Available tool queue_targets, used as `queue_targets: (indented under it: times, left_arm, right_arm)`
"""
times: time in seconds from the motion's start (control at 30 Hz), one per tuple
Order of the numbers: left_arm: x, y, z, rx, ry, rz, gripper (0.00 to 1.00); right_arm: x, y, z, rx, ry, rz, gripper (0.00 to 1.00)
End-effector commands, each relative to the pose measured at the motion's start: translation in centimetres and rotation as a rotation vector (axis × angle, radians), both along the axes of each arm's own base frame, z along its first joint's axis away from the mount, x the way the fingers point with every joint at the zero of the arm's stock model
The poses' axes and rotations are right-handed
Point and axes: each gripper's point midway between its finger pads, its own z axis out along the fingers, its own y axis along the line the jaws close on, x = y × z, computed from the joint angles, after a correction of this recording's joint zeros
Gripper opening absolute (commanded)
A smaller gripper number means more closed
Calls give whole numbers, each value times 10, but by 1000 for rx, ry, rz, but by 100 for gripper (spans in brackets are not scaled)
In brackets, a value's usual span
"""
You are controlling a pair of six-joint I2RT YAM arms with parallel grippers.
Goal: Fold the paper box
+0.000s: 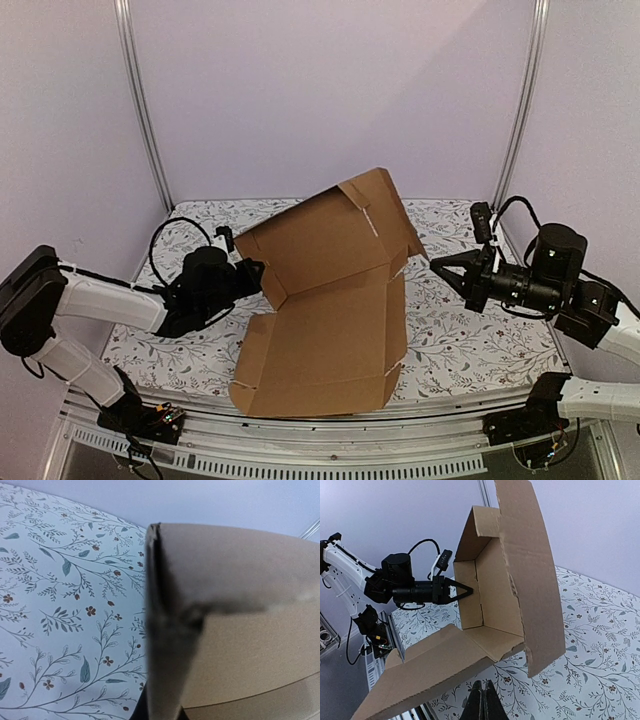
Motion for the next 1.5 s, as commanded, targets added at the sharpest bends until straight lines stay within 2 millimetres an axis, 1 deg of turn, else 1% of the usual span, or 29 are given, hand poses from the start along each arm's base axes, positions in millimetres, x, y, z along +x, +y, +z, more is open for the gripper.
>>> queue_targets:
  times: [0.0, 0.13, 0.3, 0.43, 0.5, 0.63, 0.73, 0.9, 1.03, 1.1, 1.23, 1.3, 1.47]
  left_arm:
    - [-1, -9, 34, -153, -41, -62, 0]
    - [-5, -13, 46, -188, -53, -91, 0]
    - [-7, -16, 55, -211, -55, -114, 0]
    - [-9, -21, 59, -230, -51, -141, 0]
    - [-8, -23, 62, -232, -52, -149, 0]
    - [-9, -25, 63, -239, -49, -159, 0]
    - [-9, -28, 64, -242, -49, -173, 0]
    - [-10, -29, 63, -238, -47, -184, 0]
    - [-10, -31, 64, -235, -50, -198, 0]
    - [-11, -33, 66, -235, -53, -207, 0]
    - [-9, -33, 69, -237, -59, -217, 0]
    - [-7, -32, 70, -243, -56, -219, 0]
    - [-3, -30, 71, -241, -44, -229, 0]
  right_arm:
    - [-5, 0, -15, -15, 8, 22, 0]
    - [-5, 6, -7, 54, -7, 40, 0]
    - [-4, 17, 13, 160, -28, 74, 0]
    - [0, 26, 26, 225, -39, 96, 0]
    - [1, 31, 36, 257, -53, 114, 0]
    - [5, 40, 47, 283, -67, 128, 0]
    - [8, 46, 52, 295, -75, 135, 0]
    - [14, 55, 54, 305, -76, 140, 0]
    - [19, 63, 47, 289, -58, 140, 0]
    - [22, 66, 38, 268, -37, 134, 0]
    - [27, 73, 7, 173, 16, 128, 0]
    - [27, 72, -8, 126, 33, 118, 0]
    - [29, 57, -45, -46, 85, 57, 0]
